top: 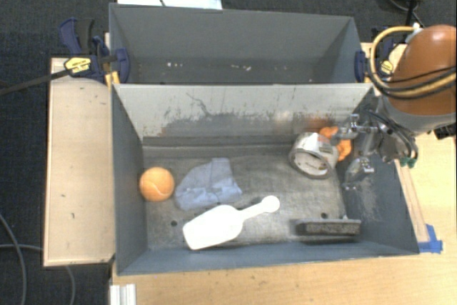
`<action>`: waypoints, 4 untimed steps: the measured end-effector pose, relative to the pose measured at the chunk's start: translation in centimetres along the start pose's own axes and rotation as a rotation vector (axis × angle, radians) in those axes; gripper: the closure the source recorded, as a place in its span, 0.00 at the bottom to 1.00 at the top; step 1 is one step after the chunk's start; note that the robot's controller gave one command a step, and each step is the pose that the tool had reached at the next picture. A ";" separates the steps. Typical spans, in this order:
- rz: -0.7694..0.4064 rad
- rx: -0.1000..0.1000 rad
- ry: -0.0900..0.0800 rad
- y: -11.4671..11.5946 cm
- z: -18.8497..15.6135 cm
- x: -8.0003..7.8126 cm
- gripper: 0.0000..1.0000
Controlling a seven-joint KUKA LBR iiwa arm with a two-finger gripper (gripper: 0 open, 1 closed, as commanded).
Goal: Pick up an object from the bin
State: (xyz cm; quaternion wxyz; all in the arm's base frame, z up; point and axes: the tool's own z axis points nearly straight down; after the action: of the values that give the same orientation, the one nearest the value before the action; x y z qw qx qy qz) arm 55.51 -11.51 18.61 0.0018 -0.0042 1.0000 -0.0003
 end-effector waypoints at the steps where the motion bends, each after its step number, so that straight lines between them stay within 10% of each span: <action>1: -0.001 0.000 0.000 0.0 0.0 0.0 0.00; 2: 0.352 -0.001 -0.071 2.2 6.6 -5.6 1.00; 4: 0.352 -0.001 -0.078 2.1 6.4 -5.2 1.00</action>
Offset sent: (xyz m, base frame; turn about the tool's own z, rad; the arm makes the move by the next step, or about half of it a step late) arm 0.0278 0.0307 -0.1161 0.3508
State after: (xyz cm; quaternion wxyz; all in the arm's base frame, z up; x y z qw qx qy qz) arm 60.76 -9.39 12.19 0.0407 0.1711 0.9844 0.0007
